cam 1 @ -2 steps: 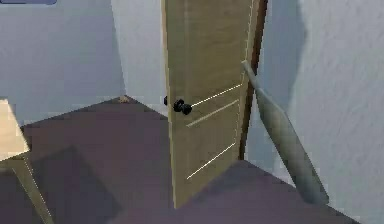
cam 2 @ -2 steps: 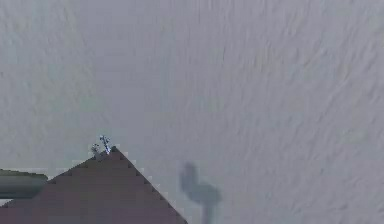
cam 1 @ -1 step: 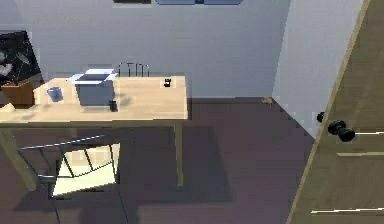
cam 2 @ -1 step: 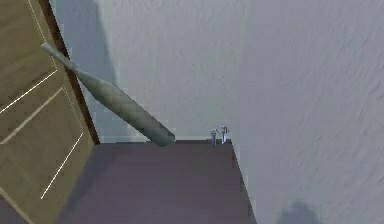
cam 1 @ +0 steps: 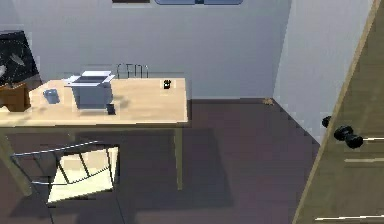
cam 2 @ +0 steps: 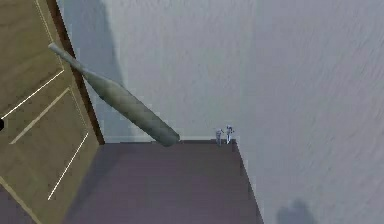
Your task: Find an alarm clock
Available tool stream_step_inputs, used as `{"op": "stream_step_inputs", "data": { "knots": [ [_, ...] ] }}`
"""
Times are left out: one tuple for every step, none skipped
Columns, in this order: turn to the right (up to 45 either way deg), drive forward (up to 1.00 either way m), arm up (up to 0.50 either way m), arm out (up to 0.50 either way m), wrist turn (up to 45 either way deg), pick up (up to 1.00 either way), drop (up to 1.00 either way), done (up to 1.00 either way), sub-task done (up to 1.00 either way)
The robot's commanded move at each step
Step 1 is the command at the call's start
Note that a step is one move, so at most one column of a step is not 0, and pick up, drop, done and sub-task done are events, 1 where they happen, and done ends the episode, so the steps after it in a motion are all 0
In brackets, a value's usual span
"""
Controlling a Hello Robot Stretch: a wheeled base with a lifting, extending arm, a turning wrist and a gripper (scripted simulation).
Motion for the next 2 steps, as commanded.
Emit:
{"op": "stream_step_inputs", "data": {
  "knots": [
    [-45.0, 0.00, 0.00, 0.00, 0.0, 0.00, 0.00, 0.00, 0.00],
    [-45.0, 0.00, 0.00, 0.00, 0.0, 0.00, 0.00, 0.00, 0.00]
  ]
}}
